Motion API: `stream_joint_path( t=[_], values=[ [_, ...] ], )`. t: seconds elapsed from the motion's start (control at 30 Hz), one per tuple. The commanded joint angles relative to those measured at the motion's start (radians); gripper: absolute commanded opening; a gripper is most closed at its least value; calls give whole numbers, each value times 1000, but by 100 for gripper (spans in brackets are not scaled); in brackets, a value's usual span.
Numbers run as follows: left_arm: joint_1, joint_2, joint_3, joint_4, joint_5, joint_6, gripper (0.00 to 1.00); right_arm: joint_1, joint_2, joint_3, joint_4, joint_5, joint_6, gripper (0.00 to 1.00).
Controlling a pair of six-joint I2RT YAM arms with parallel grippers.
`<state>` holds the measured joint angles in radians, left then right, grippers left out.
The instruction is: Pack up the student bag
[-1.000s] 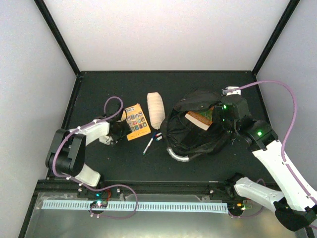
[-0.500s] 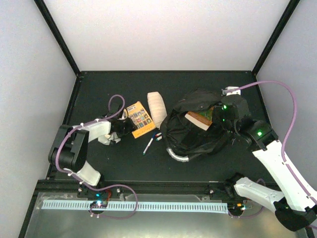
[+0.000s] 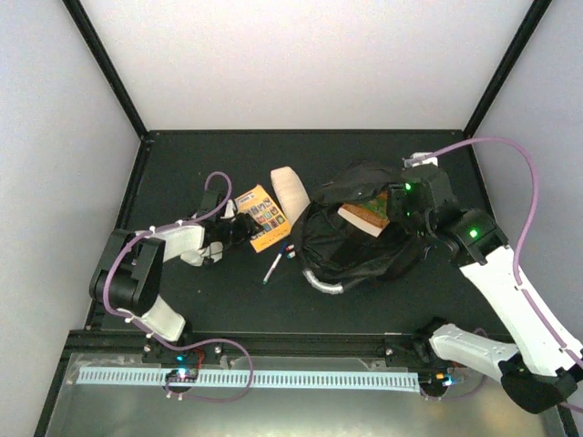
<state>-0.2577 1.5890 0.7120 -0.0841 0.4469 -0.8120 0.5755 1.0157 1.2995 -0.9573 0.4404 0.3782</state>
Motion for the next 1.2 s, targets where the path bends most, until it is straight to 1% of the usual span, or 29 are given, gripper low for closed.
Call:
stream_joint_path(
  t=[0.0, 0.1, 0.13, 0.2, 0.27, 0.43, 0.53, 0.6, 0.7, 0.87, 0.97, 1.13, 1.17],
  values=[
    [-5, -28, 51, -62, -99, 9, 57, -6, 0, 122, -34, 10, -25, 59],
    [-3, -63, 58, -113, -188, 10, 58, -6, 10, 227, -73, -206, -84, 74],
    [-2, -71, 61, -123, -206, 14, 58, -6, 33, 278, -101, -267, -92, 75],
    [0, -80, 70, -151, -229, 19, 59, -1, 81, 376, -148, -389, -111, 76],
    [1, -87, 74, -162, -235, 24, 59, 10, 105, 440, -151, -466, -117, 76],
    [3, -108, 73, -170, -235, 29, 59, 15, 145, 505, -68, -685, -106, 78],
    [5, -116, 76, -186, -240, 34, 60, 22, 213, 497, -19, -765, -84, 76],
    [9, -119, 71, -193, -246, 31, 60, 42, 272, 476, 1, -773, -74, 73],
    [20, -126, 51, -178, -234, 29, 60, 86, 345, 409, 73, -756, -58, 66],
    [45, -133, 25, -150, -194, 48, 59, 152, 480, 338, 212, -705, -29, 62],
    [55, -136, 23, -148, -183, 55, 59, 178, 575, 341, 277, -682, -9, 56],
    [66, -135, 21, -149, -167, 56, 59, 213, 737, 402, 316, -645, 3, 53],
    [69, -134, 21, -148, -164, 55, 59, 218, 771, 420, 318, -638, 3, 51]
  ],
)
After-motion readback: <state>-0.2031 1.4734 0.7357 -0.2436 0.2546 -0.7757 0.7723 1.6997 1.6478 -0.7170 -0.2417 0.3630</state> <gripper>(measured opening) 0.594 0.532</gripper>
